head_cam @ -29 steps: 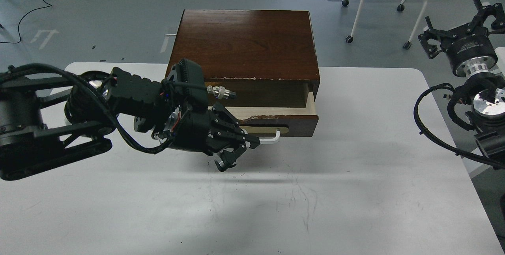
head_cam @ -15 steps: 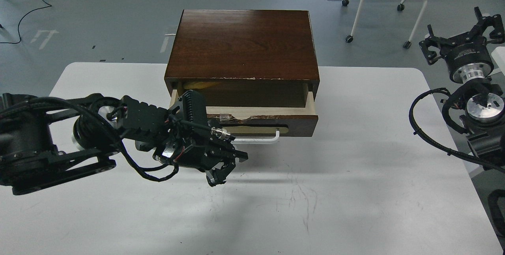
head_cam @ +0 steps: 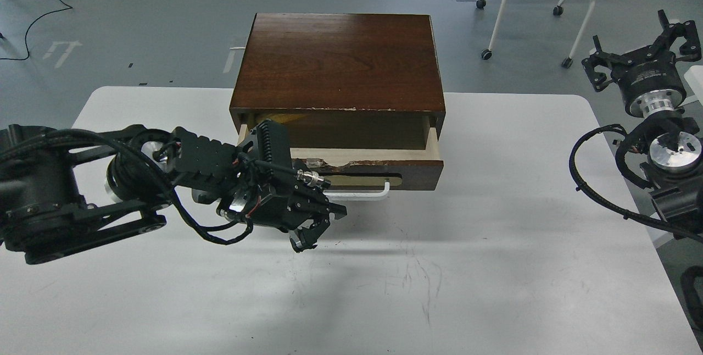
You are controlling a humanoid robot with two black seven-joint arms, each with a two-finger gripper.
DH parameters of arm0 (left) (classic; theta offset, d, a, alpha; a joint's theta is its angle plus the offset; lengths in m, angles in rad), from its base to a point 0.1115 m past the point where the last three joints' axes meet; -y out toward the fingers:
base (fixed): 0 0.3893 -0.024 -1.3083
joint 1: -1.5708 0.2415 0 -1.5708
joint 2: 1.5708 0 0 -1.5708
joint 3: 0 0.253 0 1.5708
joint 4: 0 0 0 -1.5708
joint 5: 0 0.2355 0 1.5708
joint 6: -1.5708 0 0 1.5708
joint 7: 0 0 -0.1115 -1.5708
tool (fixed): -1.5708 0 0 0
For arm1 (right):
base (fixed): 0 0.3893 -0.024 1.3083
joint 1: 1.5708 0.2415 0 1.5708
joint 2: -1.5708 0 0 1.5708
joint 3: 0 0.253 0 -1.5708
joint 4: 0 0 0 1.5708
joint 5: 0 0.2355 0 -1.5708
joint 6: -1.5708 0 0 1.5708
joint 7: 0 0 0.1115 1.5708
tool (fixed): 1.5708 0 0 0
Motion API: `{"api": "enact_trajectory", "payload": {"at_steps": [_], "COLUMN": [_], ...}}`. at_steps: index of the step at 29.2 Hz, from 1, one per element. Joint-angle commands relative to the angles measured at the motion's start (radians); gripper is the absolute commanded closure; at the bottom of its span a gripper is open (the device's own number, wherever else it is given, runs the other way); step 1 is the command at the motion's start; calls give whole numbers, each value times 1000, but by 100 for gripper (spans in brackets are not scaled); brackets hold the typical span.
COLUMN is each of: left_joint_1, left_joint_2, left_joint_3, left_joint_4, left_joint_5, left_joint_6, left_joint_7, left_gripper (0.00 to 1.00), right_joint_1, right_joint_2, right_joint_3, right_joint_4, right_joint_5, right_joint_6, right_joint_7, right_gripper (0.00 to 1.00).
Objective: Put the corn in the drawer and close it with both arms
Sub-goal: 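Push the drawer front with the left gripper into the box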
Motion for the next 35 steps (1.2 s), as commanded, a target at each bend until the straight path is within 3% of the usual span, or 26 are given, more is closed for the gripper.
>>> {"api": "enact_trajectory", "payload": {"at_steps": [1, 19, 35], "left_joint_1": [-2, -18, -56], "left_joint_2": [-1, -5, -82], "left_joint_3": [0, -1, 0], "left_joint_4": [4, 113, 212], "left_joint_5": [0, 0, 0], "left_joint_6": [0, 0, 0], "left_joint_7": [0, 6, 5], "left_gripper": [100, 100, 100], "right_joint_1": [1, -1, -2], "right_joint_2": [-9, -1, -9], "right_joint_3": [-1, -3, -6], "right_joint_4": [1, 1, 1], "right_joint_5": [0, -3, -6], "right_joint_6": [0, 0, 0], "right_joint_7": [-1, 0, -1], "right_gripper": [0, 0, 0]}}
